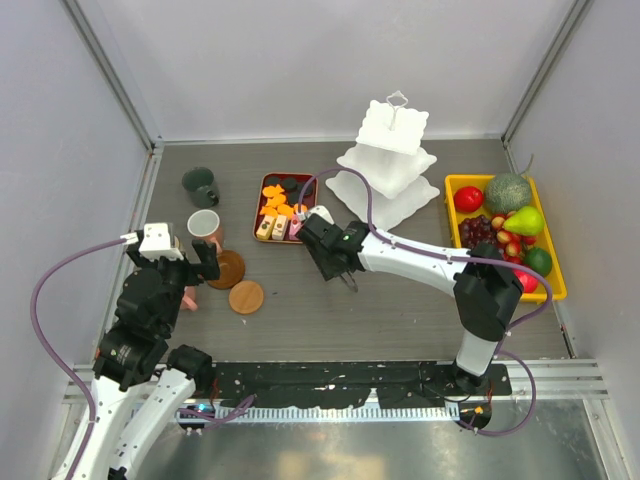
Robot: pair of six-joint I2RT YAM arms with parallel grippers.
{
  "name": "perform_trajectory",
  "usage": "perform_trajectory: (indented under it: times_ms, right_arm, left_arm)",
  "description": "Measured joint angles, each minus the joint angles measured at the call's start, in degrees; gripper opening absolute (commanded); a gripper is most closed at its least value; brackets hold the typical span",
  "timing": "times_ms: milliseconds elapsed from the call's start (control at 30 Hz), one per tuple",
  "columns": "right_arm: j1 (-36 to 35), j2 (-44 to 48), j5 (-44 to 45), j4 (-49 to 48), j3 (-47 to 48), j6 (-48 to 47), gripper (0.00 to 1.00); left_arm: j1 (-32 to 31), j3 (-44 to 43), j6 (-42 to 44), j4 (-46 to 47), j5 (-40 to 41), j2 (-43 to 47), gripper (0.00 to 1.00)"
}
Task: Serve the afternoon tea
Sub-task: Pick up the desert from the tray.
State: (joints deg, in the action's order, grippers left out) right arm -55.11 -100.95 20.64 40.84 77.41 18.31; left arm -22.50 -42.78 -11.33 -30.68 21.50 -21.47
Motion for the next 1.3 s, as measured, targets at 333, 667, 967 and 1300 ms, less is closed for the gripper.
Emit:
perform_trajectory:
  times_ms: [333, 667, 967, 1300]
  right_arm:
    - [0.13, -0.61, -1.86, 0.15, 3.08, 0.37, 0.47]
    - [0.22, -2.78, -1.68, 0.66, 4.92, 2.99, 0.47]
    - [0.22, -3.32, -1.27, 1.33, 4.92, 5.22, 0.49]
    - [0.22, -3.34, -1.31, 1.46, 4.92, 5.92, 0.48]
  left_arm:
    - [-0.04, 0.04, 0.04, 0.11, 0.04, 0.00, 0.99]
    - [-0.04, 0.42, 0.07, 0.17, 0.42, 0.02, 0.99]
    - [-0.04, 0.50, 0.09, 0.20, 0.55, 0.02, 0.99]
    - [-0.04, 0.50, 0.11, 0.20, 0.61, 0.02, 0.99]
